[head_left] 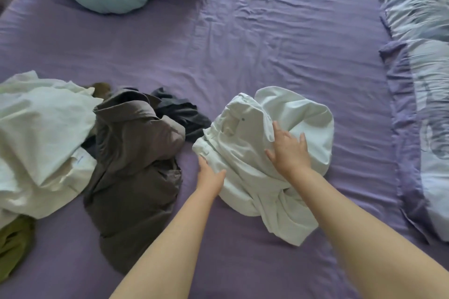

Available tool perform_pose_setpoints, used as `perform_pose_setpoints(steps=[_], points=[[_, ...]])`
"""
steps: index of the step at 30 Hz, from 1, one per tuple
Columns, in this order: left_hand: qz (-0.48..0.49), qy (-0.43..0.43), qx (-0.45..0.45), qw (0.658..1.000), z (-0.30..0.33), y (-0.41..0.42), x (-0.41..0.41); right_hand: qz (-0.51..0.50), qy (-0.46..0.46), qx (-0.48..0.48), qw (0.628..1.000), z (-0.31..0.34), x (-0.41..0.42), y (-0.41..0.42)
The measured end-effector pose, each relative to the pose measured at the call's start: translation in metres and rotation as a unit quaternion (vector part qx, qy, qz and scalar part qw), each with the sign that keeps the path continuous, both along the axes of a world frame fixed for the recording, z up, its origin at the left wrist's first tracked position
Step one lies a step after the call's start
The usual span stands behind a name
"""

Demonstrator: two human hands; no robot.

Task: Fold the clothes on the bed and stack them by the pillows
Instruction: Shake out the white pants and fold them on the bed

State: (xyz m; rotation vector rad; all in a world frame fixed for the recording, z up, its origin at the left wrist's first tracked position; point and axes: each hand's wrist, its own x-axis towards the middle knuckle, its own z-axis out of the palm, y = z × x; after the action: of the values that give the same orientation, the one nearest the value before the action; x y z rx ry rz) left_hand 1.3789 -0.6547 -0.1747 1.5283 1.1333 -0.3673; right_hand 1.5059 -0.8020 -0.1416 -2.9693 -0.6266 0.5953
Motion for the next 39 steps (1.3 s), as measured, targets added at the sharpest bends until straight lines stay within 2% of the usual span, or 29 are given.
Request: perform_pose_setpoints(steps=[3,6,9,14,18,20,22,24,26,29,31,35,37,39], points=[[0.126,-0.018,-0.062,0.990,0.000,0.002,0.009,-0.016,0.008,0.003,1.000,-0.007,-0.007,-0.010],[0.183,0.014,-0.076,0.980,0.005,0.006,0.010,-0.056,0.015,0.079,0.995,-0.001,-0.015,-0.030],[0.146,-0.036,-0.081,0.985,0.018,0.008,0.006,-0.133,0.022,0.147,0.980,0.022,-0.015,-0.054],[0.067,-0.101,-0.072,0.990,0.053,0.000,-0.009,-0.178,-0.023,0.322,0.929,0.081,-0.033,-0.090],[0.048,-0.079,-0.084,0.992,0.080,-0.029,-0.017,-0.188,-0.026,0.433,0.881,0.140,-0.068,-0.112],[0.027,-0.085,-0.079,0.993,0.099,-0.048,-0.024,-0.163,-0.029,0.457,0.874,0.172,-0.083,-0.122],[0.003,-0.121,-0.059,0.991,0.125,-0.067,-0.030,-0.126,-0.025,0.464,0.877,0.203,-0.097,-0.131],[-0.024,-0.200,-0.031,0.979,0.155,-0.082,-0.035,-0.098,-0.010,0.476,0.874,0.231,-0.113,-0.139],[-0.069,-0.273,0.010,0.959,0.188,-0.094,-0.039,-0.083,0.005,0.484,0.871,0.252,-0.130,-0.147],[-0.155,-0.340,0.099,0.922,0.229,-0.104,-0.051,-0.073,0.022,0.499,0.863,0.271,-0.157,-0.162],[-0.214,-0.357,0.166,0.894,0.244,-0.107,-0.064,-0.082,0.042,0.526,0.846,0.278,-0.179,-0.175],[-0.299,-0.335,0.302,0.841,0.261,-0.107,-0.096,-0.087,0.057,0.563,0.820,0.285,-0.221,-0.199],[-0.284,-0.362,0.329,0.825,0.267,-0.110,-0.110,-0.100,0.052,0.568,0.815,0.286,-0.239,-0.208],[-0.283,-0.366,0.321,0.827,0.275,-0.116,-0.120,-0.118,0.032,0.555,0.823,0.283,-0.253,-0.219]])
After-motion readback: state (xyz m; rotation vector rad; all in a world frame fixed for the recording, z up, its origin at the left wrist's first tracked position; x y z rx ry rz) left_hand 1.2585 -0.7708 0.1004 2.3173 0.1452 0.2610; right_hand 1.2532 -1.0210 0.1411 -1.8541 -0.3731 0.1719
